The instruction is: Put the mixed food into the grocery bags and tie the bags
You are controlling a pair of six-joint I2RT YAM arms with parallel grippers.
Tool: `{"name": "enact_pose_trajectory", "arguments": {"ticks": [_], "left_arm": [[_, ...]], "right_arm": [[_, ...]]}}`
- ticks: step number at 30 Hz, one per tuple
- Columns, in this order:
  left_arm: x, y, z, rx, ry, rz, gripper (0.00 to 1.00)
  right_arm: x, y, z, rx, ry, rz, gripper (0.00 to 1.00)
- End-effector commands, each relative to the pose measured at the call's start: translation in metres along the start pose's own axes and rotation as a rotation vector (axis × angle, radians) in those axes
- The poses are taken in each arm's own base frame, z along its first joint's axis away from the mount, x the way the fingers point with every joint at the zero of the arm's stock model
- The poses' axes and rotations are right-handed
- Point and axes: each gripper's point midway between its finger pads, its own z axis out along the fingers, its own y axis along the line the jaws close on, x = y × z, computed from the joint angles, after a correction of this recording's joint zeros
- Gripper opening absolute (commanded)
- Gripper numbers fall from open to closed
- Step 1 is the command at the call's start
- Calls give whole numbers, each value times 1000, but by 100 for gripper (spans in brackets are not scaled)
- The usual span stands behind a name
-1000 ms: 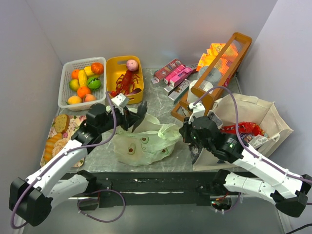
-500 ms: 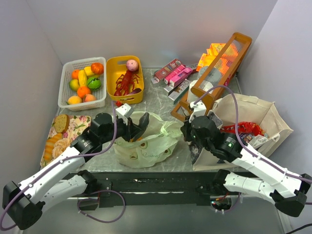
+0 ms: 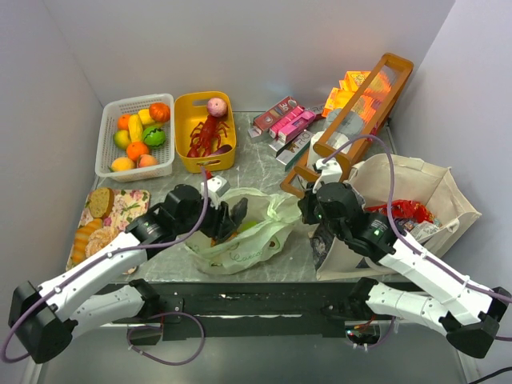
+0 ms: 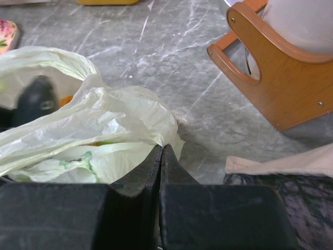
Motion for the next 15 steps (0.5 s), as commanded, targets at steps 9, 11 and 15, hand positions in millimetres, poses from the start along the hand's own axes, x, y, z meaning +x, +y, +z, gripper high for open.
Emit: {"name": "enact_pose_trajectory", "arguments": {"ticks": [9,11,15], "left_arm": [[-99,-34,-32,56,-231,74,93],[-129,-39,-51,40,-315,93,96],[-174,-28,-91,-46,-423,114,99]], "right_arm": [[-31,6,-14,-45,-107,34,0],[-28,6,-13,-46,-101,32,0],[-27,7,-14,-59,-101,34,0]]}}
